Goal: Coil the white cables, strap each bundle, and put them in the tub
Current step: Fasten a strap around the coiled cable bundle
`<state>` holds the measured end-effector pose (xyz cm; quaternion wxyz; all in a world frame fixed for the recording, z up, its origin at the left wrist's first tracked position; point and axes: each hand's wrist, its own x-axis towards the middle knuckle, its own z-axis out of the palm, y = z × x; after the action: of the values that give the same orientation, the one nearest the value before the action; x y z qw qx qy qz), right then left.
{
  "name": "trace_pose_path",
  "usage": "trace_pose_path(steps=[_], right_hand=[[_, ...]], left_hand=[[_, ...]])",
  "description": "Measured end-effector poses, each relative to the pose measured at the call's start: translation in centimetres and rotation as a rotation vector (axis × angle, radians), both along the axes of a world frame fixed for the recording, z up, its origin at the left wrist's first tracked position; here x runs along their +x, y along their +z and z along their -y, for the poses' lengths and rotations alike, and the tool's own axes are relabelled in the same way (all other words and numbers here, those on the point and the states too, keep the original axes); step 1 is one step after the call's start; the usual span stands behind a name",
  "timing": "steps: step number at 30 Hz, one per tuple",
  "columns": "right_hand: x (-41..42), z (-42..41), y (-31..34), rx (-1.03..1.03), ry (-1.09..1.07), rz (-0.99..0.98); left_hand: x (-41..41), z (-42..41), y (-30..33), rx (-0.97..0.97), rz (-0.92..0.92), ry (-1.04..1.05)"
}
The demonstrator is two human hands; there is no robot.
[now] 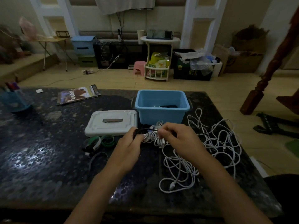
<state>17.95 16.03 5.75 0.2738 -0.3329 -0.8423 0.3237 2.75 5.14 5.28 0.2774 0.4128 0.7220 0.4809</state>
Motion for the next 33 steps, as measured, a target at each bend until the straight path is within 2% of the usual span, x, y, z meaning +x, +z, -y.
trace_pose_path(steps=[5,7,9,11,14,17,27,33], right_hand=[[-1.3,1.3,-0.9,0.111,-0.094,0.066],[-1.8,1.7,-1.2,0.109,-0.06,0.098],[-2.1,2.1,-1.3,0.083,-0.025,0.12],[-2.2,2.4,-1.5,0.084,-0.015,0.133],[-1.9,2.6,-1.6,0.074,-0.004,0.136],[-1.6,2.6,-1.6,0.074,-0.007,0.141],[-1.0,3.3,-1.3,0.129,0.004,0.219],[-2.1,4.5,-2.1,0.159,0.104,0.408]], left_hand=[[1.7,-0.3,0.6,0.105,0.292,-0.114],[2.2,-0.4,0.9,0.158,0.406,-0.133],[2.0,-0.3,1.0,0.171,0.438,-0.121],[1.6,-0.1,0.8,0.147,0.406,-0.11],[1.2,0.1,0.6,0.109,0.222,-0.091],[1.1,0.3,0.6,0.189,0.096,-0.074],[0.5,0.2,1.4,0.29,0.251,0.141],[0.3,0.1,1.0,0.297,0.197,0.142]])
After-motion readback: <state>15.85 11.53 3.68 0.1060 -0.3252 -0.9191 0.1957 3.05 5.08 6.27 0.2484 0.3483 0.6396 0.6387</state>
